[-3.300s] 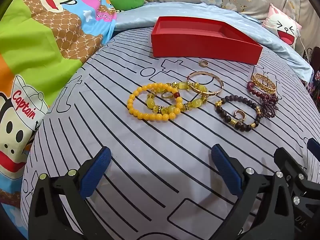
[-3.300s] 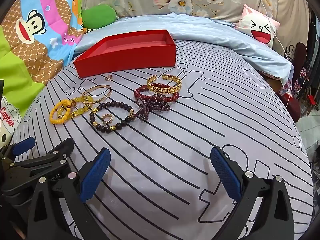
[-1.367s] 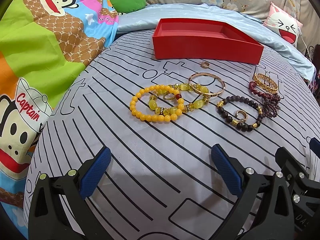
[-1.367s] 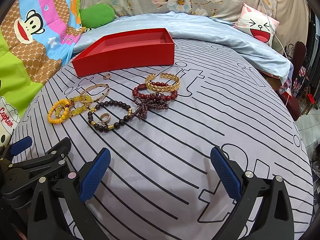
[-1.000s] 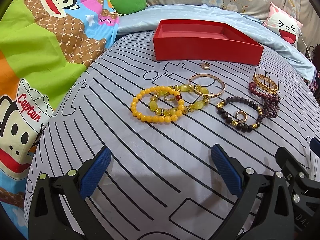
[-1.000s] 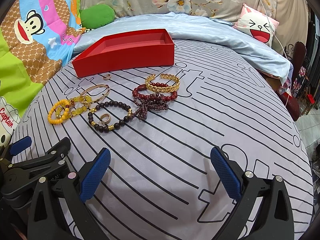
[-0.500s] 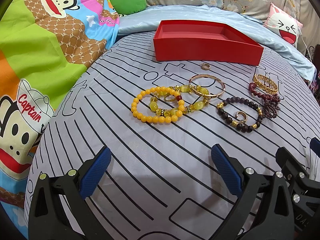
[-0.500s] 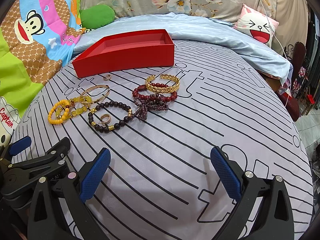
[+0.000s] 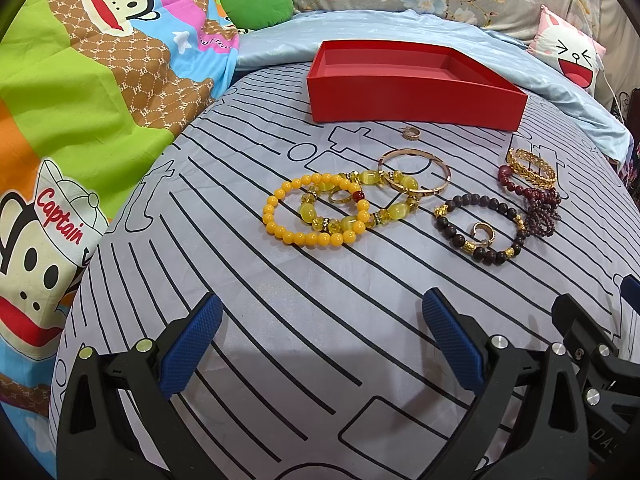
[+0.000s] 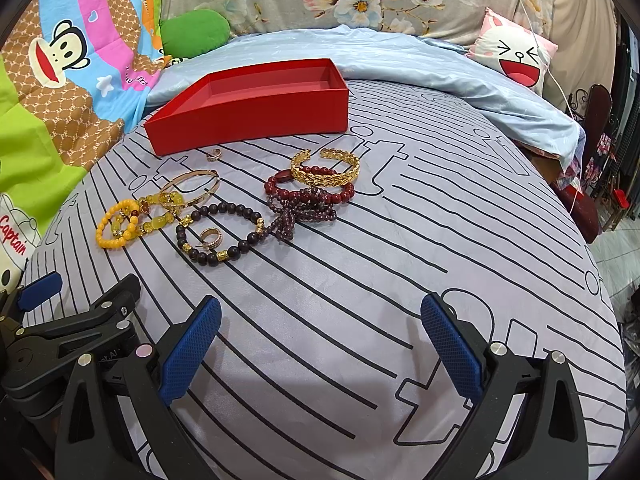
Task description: Organize jewelry
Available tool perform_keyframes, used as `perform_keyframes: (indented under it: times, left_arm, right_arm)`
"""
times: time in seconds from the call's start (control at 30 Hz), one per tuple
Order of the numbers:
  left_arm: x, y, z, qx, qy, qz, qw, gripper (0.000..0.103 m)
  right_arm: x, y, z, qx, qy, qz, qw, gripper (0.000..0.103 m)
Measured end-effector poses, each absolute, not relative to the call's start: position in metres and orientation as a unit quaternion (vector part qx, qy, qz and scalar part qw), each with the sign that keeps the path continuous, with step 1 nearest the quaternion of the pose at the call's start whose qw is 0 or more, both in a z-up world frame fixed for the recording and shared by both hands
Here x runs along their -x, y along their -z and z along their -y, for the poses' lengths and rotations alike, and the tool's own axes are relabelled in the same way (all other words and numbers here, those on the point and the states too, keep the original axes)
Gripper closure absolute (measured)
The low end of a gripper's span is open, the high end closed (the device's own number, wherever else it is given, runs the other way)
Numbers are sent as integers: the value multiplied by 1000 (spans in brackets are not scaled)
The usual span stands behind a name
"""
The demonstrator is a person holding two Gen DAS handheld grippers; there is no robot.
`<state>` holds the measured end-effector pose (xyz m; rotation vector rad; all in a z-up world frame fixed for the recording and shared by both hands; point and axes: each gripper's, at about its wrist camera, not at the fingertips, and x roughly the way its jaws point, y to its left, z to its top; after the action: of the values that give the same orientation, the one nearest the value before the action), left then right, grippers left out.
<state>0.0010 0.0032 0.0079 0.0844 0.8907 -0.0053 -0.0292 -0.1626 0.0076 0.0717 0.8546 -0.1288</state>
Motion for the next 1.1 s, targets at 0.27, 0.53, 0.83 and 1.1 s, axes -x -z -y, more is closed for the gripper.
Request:
perform_keyframes:
  times: [0.27,0.53,0.83,1.1]
  left_arm:
    - [0,-12,-4,-38,10,-425,904,7]
    - [-10,-21,-19,-2,13,-422,907,7]
    - [-29,-23,-38,5,8,-426,905,7]
    - [-46,-13,-40,7,16,-441,898,7]
  right_arm:
    - [25,-13,170,-43,61,-419,905,7]
    - [15,-26,177,-49,63,-412,908,7]
    - [-34,-32,192,-58,64,-410,908,7]
    - [-77,-25,195,-52,57,-419,905,8]
